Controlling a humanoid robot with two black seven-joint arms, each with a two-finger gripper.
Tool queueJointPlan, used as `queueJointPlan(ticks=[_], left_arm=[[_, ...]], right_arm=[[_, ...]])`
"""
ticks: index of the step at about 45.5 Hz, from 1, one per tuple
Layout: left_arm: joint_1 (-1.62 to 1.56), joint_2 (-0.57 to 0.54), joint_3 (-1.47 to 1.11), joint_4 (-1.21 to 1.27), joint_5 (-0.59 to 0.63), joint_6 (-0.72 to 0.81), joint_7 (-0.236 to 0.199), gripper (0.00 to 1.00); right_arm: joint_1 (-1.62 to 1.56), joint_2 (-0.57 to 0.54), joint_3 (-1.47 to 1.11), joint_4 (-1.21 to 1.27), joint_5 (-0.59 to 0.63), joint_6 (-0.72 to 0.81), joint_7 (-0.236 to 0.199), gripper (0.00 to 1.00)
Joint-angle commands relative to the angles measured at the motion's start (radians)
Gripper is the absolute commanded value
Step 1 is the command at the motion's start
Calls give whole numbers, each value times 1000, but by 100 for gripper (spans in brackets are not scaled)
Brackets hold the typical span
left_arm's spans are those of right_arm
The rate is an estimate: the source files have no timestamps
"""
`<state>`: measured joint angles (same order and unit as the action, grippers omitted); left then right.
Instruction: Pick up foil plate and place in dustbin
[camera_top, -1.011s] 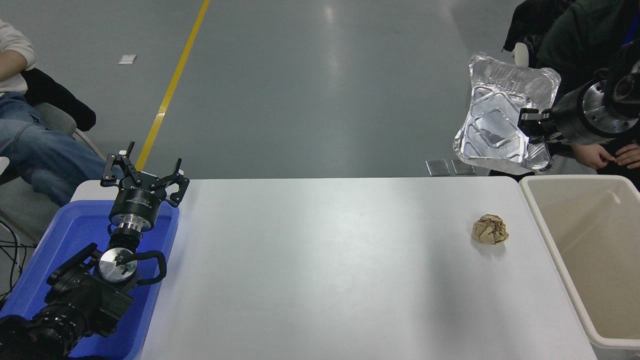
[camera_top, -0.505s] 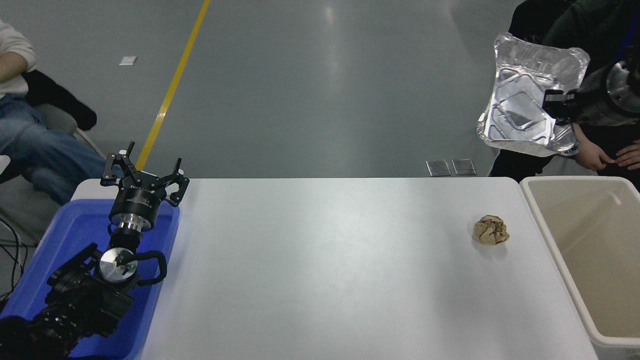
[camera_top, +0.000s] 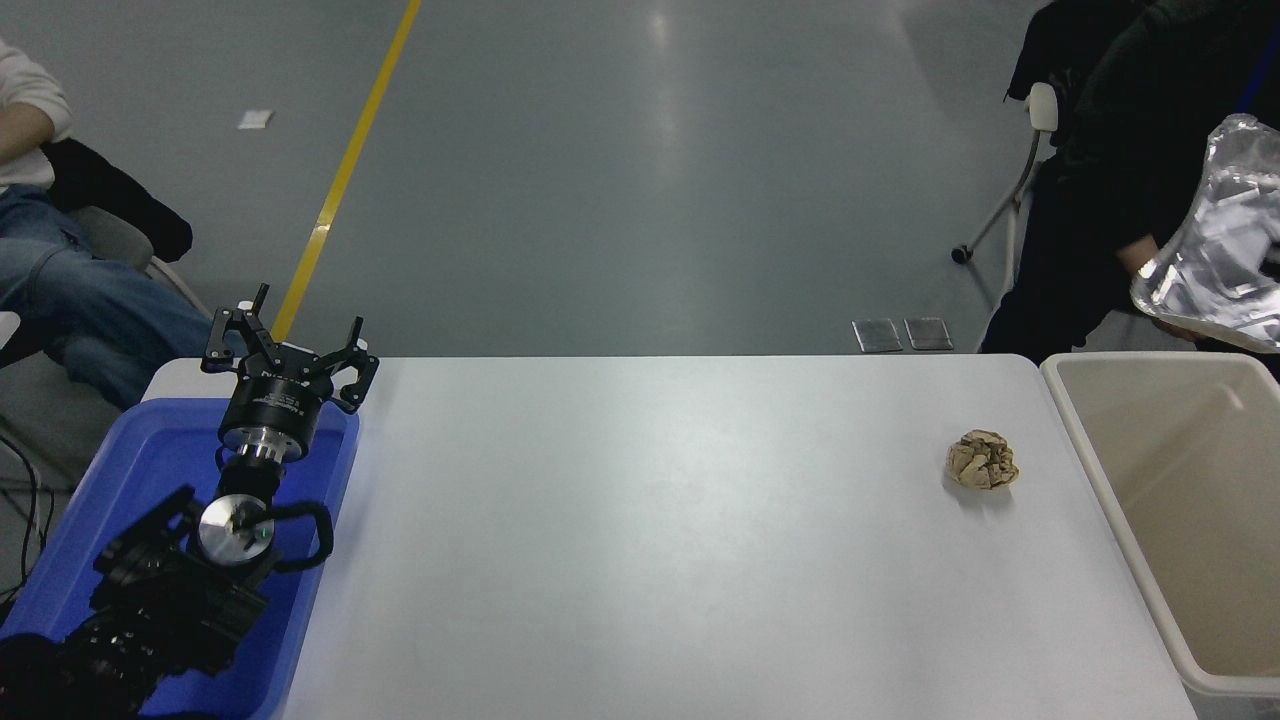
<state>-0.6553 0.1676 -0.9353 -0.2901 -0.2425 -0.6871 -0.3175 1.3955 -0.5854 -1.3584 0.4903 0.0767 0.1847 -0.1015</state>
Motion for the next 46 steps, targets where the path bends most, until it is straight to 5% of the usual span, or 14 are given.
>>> queueJointPlan(ticks=[1, 39, 40, 44, 46], left_arm=[[0, 0, 0, -1, 0, 0, 0, 99], [0, 1, 1, 0, 0, 0, 0, 99], [0, 0, 1, 0, 0, 0, 0, 99], [-1, 0, 0, 0, 0, 0, 0, 99], [0, 0, 0, -1, 0, 0, 0, 99]], right_arm=[[-320, -22, 174, -183, 35, -103, 0, 0], [-662, 61, 490, -277, 34, -260, 0, 0], [-662, 61, 492, -277, 34, -263, 0, 4], [-662, 59, 502, -277, 29, -297, 2, 61], [-662, 59, 502, -277, 23, -320, 2, 79]])
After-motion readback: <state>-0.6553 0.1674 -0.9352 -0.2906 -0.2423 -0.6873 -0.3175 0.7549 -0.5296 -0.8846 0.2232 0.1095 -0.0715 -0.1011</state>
